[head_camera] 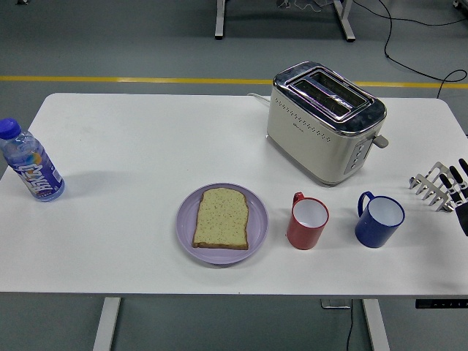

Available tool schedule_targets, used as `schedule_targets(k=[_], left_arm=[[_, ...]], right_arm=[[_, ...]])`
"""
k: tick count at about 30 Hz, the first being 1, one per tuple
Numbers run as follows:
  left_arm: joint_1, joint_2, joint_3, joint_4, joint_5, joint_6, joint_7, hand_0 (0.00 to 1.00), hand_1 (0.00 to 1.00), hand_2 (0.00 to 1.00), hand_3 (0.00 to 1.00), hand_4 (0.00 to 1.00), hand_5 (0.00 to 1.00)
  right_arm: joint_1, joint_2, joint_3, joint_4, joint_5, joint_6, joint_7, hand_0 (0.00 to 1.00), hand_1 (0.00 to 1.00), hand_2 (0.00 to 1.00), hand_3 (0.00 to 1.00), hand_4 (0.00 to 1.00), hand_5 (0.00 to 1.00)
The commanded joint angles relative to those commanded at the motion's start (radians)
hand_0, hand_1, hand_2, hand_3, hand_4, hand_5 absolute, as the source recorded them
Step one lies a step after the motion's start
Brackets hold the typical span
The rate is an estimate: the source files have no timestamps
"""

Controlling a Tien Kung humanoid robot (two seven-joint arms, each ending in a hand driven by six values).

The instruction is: Pick up the cup,pour liquid into bread,place the cup on the desk

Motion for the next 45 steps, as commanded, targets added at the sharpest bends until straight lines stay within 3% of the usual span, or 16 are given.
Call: schedule_targets(k=[8,9,10,15,16,21,22,27,28,32,34,37,43,45], left_arm=[[-0.001,0.0,0.0,0.0,-0.002,0.0,-0.001,0.69,0.756,0.773,0.611,0.396,0.998],[-0.001,0.0,0.0,0.0,-0.001,0.0,-0.001,0.69,0.756,0.773,0.611,0.396,0.998],[0.0,0.0,0.0,0.0,-0.001,0.0,-0.001,0.69,0.756,0.773,0.611,0.396,0.998],[0.001,-0.001,-0.005,0.0,0.004,0.001,0.001,0.69,0.756,0.773,0.611,0.396,0.998],[0.001,-0.001,-0.006,0.0,0.006,0.001,0.002,0.69,0.756,0.773,0.611,0.396,0.998],[0.001,-0.002,-0.012,0.0,0.013,0.003,0.004,0.69,0.756,0.773,0.611,0.396,0.998],[0.002,-0.002,-0.013,0.0,0.016,0.003,0.005,0.69,0.756,0.773,0.611,0.396,0.998],[0.002,-0.002,-0.021,0.0,0.029,0.004,0.009,0.69,0.756,0.773,0.611,0.396,0.998],[0.002,-0.002,-0.022,0.0,0.031,0.005,0.01,0.69,0.756,0.773,0.611,0.396,0.998],[0.002,-0.002,-0.028,-0.001,0.041,0.006,0.013,0.69,0.756,0.773,0.611,0.396,0.998],[0.002,-0.002,-0.03,-0.001,0.044,0.006,0.014,0.69,0.756,0.773,0.611,0.396,0.998],[0.002,-0.001,-0.03,-0.001,0.045,0.005,0.015,0.69,0.756,0.773,0.611,0.396,0.998],[0.003,-0.001,-0.026,-0.001,0.038,0.004,0.013,0.69,0.756,0.773,0.611,0.396,0.998],[0.002,-0.001,-0.024,-0.001,0.035,0.004,0.013,0.69,0.756,0.773,0.611,0.396,0.998]], right_arm=[[-0.003,-0.006,-0.001,0.012,-0.079,-0.021,0.016,0.626,0.556,0.627,0.595,0.625,0.162],[-0.005,-0.008,-0.001,0.016,-0.109,-0.029,0.023,0.626,0.556,0.627,0.595,0.625,0.162],[-0.007,-0.01,0.0,0.018,-0.152,-0.035,0.027,0.686,0.611,0.69,0.689,0.741,0.1],[-0.014,-0.018,0.001,0.028,-0.34,-0.044,0.025,0.686,0.611,0.69,0.689,0.741,0.1],[-0.015,-0.019,0.001,0.031,-0.377,-0.049,0.024,0.784,0.702,0.806,0.816,0.855,0.122],[-0.025,-0.027,-0.002,0.047,-0.577,-0.064,0.02,0.784,0.702,0.806,0.816,0.855,0.122],[-0.026,-0.029,-0.003,0.051,-0.623,-0.064,0.019,0.884,0.79,0.906,0.925,0.918,0.133],[-0.035,-0.037,-0.014,0.067,-0.747,-0.05,0.015,0.884,0.79,0.906,0.925,0.918,0.133],[-0.037,-0.038,-0.016,0.07,-0.76,-0.047,0.015,0.918,0.836,0.944,0.978,0.949,0.133],[-0.052,-0.047,-0.031,0.08,-0.786,-0.026,0.024,0.918,0.836,0.944,0.978,0.949,0.133],[-0.056,-0.049,-0.038,0.081,-0.788,-0.026,0.036,0.97,0.892,0.977,0.998,0.985,0.15],[-0.065,-0.05,-0.057,0.079,-0.764,-0.038,0.076,0.97,0.892,0.977,0.998,0.985,0.15],[-0.082,-0.041,-0.133,0.057,-0.671,-0.139,0.229,0.975,0.901,0.979,0.998,0.991,0.146],[-0.084,-0.039,-0.146,0.052,-0.665,-0.153,0.247,0.975,0.901,0.979,0.998,0.991,0.146]])
